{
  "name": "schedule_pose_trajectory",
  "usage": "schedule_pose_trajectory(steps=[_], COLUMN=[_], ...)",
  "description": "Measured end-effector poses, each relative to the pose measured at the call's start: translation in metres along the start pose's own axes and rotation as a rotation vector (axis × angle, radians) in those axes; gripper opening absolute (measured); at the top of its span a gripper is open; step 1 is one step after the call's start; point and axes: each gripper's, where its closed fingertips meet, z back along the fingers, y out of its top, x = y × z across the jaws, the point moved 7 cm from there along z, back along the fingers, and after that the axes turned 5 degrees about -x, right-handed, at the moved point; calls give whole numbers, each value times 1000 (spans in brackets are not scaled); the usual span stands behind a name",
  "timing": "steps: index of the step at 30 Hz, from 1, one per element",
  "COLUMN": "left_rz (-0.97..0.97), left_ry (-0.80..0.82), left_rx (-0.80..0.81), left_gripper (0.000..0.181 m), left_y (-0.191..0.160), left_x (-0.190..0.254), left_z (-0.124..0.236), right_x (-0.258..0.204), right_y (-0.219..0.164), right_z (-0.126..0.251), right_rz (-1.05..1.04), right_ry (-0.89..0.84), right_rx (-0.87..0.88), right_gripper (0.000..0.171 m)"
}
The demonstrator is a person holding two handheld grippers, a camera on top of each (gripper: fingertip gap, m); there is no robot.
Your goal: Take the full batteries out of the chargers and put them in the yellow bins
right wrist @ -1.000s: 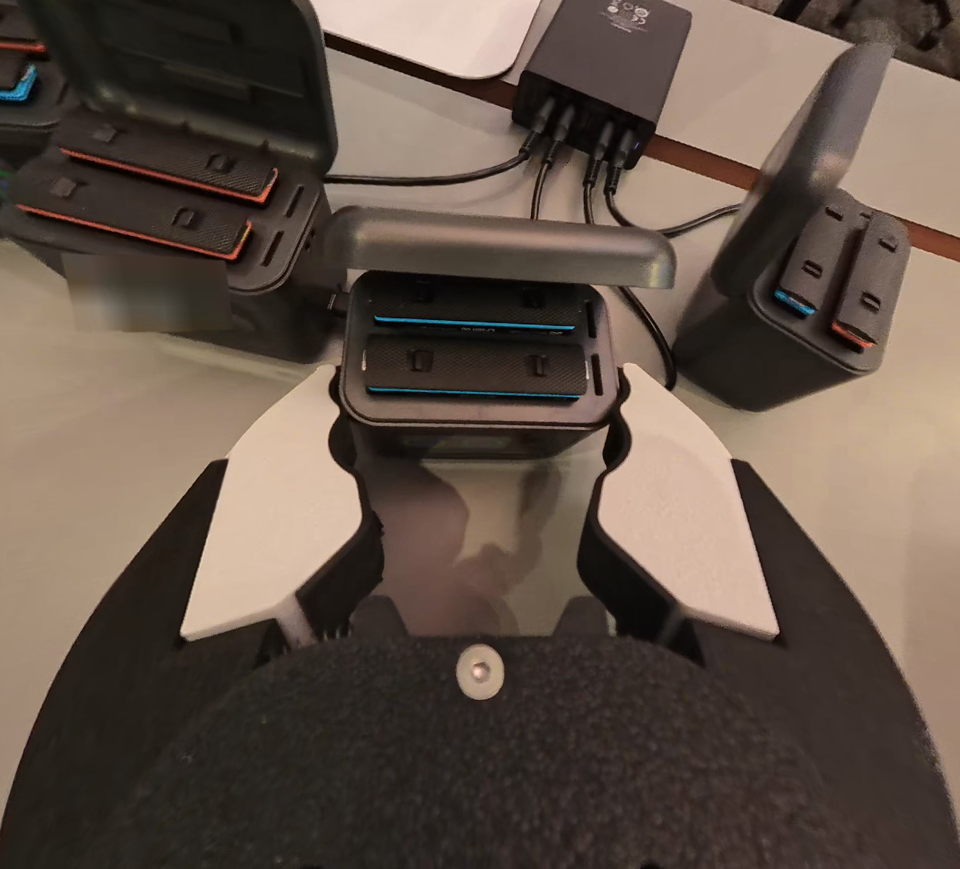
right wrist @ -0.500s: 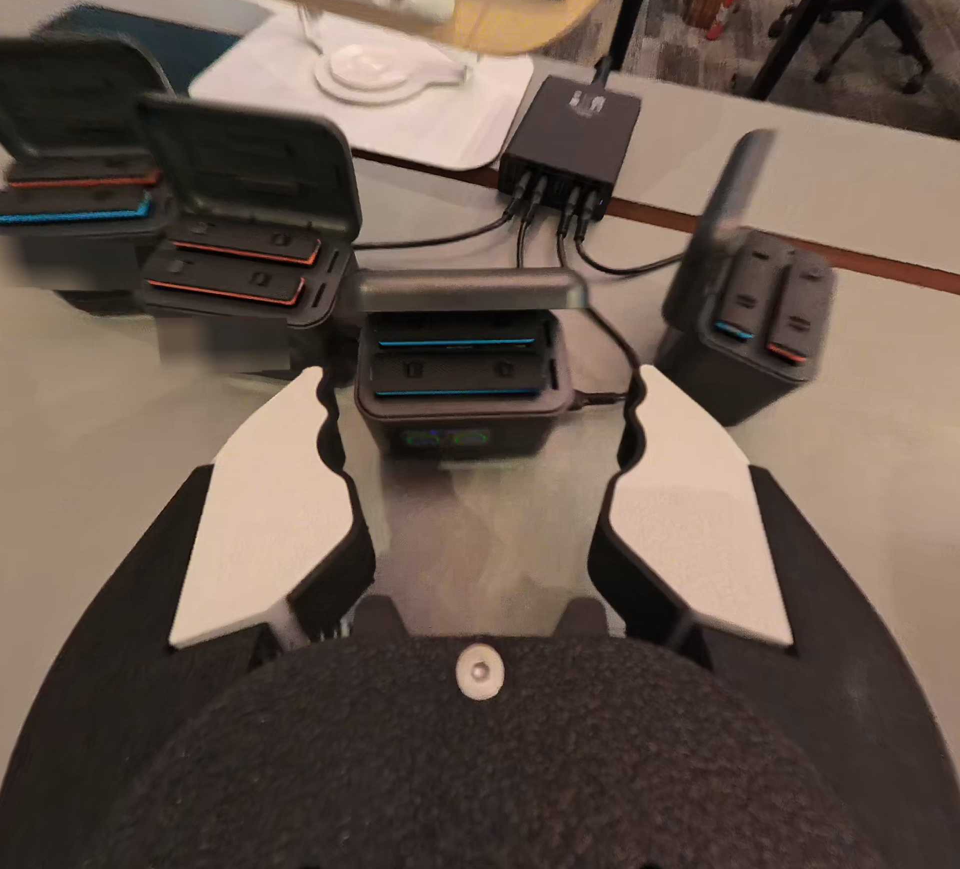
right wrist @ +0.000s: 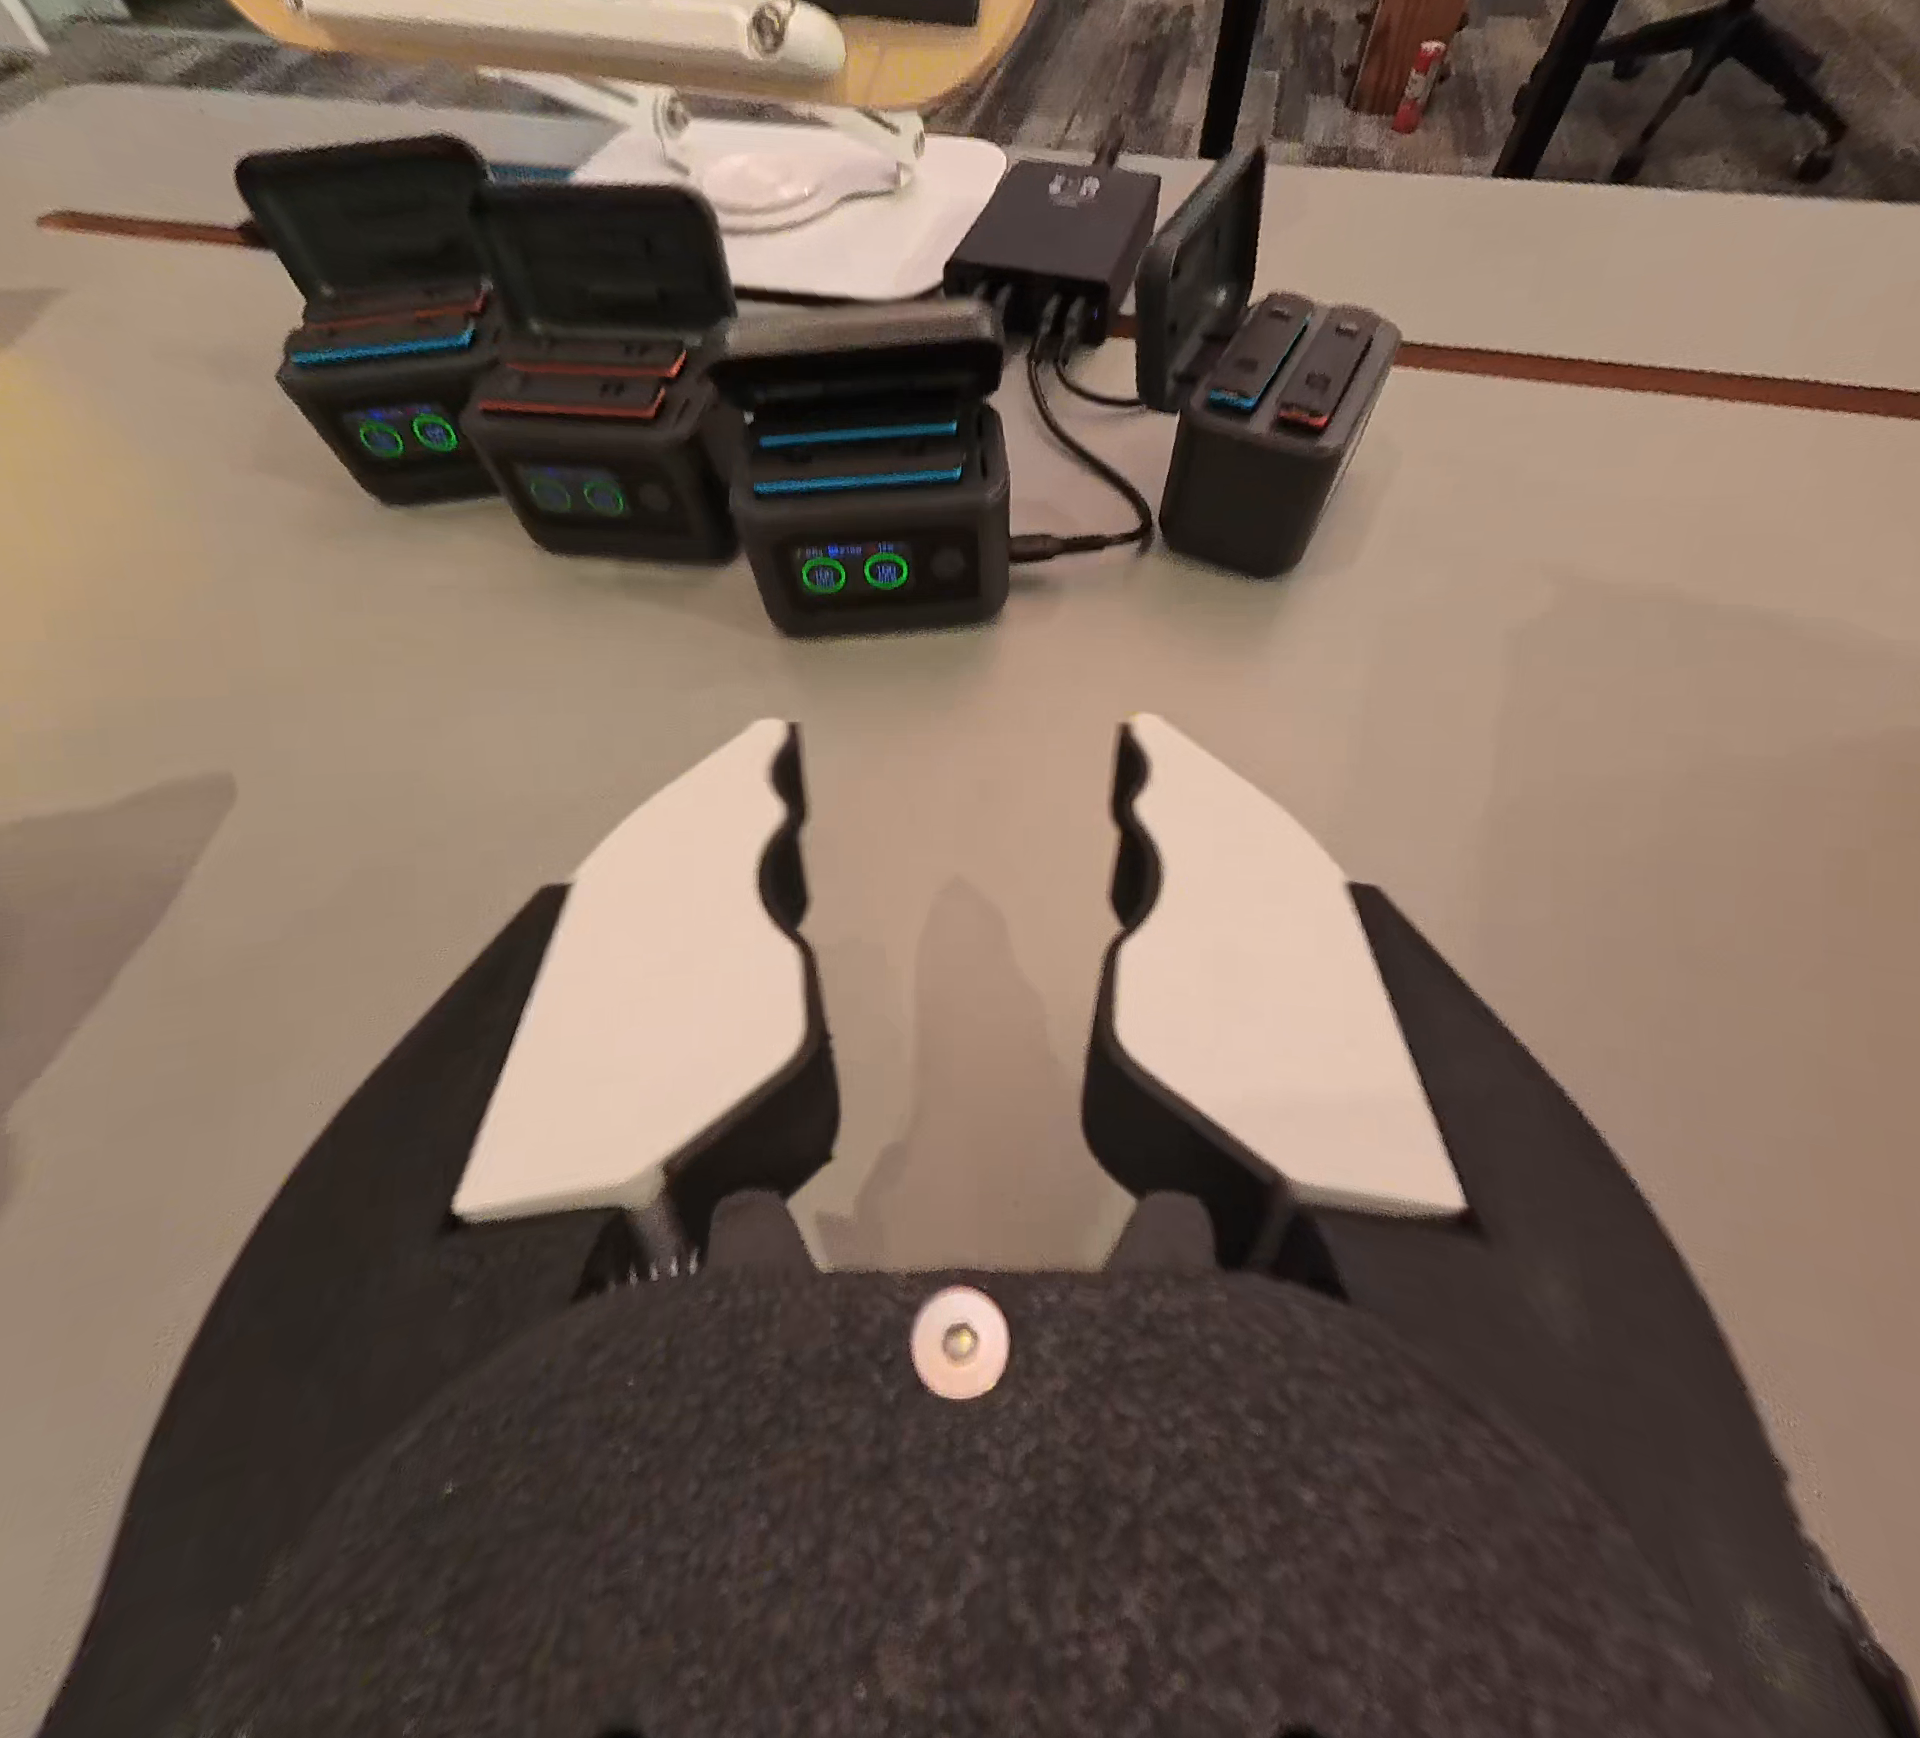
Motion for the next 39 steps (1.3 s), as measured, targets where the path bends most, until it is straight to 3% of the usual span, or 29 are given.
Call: schedule_pose_trajectory(steps=[2, 8, 23, 34, 39], left_rz=[7, 18, 147, 187, 169], left_ry=[8, 33, 106, 170, 139], left_rx=[-1, -20, -88, -164, -199], left_gripper=[0, 0, 0, 0, 26], left_y=[0, -1, -5, -11, -7], left_x=[-1, -3, -19, -43, -53], left_z=[0, -1, -6, -42, -71], right_x=[-1, -3, -69, -113, -121], right_y=[-6, -14, -17, -15, -16], right_z=[2, 0, -10, -19, -19], right_rz=[14, 34, 182, 265, 297], right_ry=[1, -3, 73, 139, 161], right_rx=[-14, -30, -27, -10, 5], right_gripper=[36, 0, 0, 0, 0])
